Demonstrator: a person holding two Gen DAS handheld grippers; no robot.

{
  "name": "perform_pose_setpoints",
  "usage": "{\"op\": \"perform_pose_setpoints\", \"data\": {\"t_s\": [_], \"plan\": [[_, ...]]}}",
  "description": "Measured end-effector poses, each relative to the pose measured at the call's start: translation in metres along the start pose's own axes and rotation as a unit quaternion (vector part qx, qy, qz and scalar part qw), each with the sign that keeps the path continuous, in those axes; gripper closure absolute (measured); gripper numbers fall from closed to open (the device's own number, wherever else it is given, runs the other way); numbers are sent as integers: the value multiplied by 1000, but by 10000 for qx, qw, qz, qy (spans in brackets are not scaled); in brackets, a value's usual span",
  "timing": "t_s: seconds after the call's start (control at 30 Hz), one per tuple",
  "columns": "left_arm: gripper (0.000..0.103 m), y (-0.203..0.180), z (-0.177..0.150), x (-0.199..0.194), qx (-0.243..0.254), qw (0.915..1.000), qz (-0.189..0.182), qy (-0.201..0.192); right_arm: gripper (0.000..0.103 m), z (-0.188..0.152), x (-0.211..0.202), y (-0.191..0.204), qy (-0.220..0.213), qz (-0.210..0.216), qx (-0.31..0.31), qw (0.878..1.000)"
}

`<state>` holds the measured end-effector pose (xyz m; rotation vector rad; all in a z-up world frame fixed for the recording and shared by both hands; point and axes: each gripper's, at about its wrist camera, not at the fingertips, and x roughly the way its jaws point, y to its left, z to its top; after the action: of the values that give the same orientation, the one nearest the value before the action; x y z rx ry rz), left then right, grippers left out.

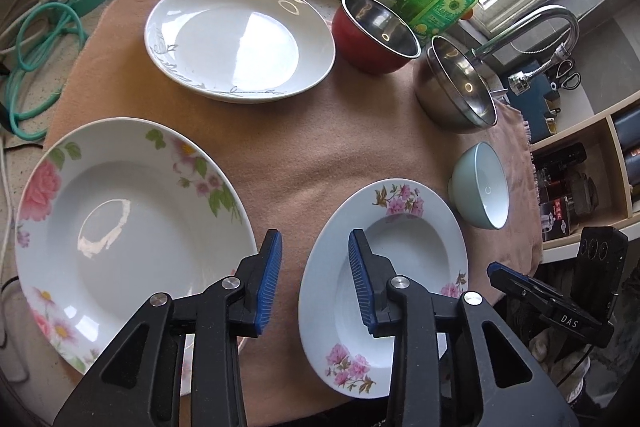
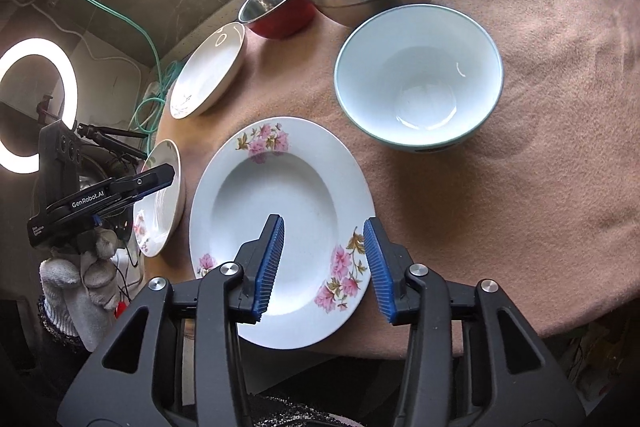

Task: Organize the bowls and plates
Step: 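Move both tools to the pink-rose deep plate and grip its rim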

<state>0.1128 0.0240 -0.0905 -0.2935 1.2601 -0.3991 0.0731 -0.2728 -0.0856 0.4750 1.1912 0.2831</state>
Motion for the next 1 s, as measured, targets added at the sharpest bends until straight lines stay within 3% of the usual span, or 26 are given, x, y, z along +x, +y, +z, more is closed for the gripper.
{"op": "perform_pose_setpoints", "data": {"t_s": [0.5, 1.0], "plan": [[66, 50, -38, -57, -791, 9934, 242, -790, 60, 16, 35, 70, 226, 386, -739, 9963], [66, 115, -70, -93, -1562, 9761, 787, -1292, 60, 29, 78, 130, 539, 723, -1223, 9884]]}}
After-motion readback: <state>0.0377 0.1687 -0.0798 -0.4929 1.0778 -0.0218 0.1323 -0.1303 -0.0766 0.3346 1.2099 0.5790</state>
